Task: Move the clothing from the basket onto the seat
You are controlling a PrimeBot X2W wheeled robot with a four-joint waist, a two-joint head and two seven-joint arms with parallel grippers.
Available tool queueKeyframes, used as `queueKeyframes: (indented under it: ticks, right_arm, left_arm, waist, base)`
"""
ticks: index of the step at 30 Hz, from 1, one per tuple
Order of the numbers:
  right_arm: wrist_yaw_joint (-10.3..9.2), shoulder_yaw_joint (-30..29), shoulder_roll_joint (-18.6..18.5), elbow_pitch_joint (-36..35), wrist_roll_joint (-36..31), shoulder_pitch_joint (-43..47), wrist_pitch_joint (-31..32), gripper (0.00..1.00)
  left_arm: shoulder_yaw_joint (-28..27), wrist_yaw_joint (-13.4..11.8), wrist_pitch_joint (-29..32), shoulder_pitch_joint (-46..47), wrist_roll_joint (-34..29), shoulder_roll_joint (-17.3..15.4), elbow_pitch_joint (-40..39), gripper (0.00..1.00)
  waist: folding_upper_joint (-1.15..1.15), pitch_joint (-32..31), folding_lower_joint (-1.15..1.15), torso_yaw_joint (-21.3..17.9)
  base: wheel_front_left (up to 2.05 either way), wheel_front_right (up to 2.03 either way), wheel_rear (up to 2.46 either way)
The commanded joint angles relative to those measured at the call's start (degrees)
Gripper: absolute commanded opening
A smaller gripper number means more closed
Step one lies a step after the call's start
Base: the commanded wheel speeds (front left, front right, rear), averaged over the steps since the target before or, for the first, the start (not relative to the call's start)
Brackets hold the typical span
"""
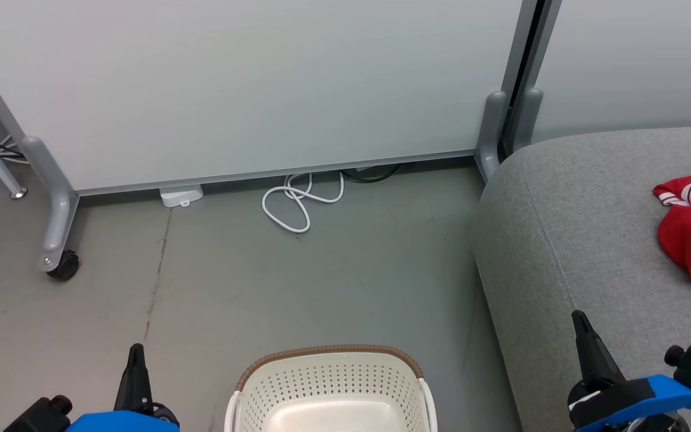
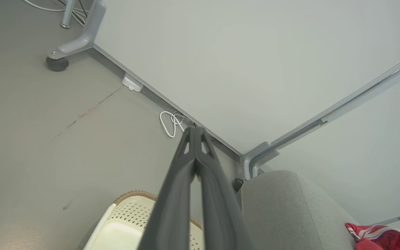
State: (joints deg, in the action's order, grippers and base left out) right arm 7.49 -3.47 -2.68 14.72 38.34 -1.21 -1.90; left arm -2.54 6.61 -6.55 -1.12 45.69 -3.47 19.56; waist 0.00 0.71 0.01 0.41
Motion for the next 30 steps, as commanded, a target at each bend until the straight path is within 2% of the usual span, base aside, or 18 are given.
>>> queueKeyframes:
  ticks: [1, 30]
  right_arm:
    - [0.0, -0.25, -0.19, -0.93, 2.43, -1.93, 0.35, 0.0]
    - [0.01, -1.43, -0.24, -0.92, 23.09, -3.37, 3.66, 0.0]
  left_arm:
    - [-0.31, 0.43, 0.57, 1.83, 2.09, -0.19, -1.09, 0.0]
    - [-1.87, 0.65, 5.64, 4.3, 19.9, 0.11, -2.99, 0.0]
  waist:
    - [0.0, -0.01, -0.01, -0.01]
    - [0.0, -0.17, -0.01, -0.13]
  base:
    - [0.0, 0.0, 0.0]
    - [0.0, 0.0, 0.0]
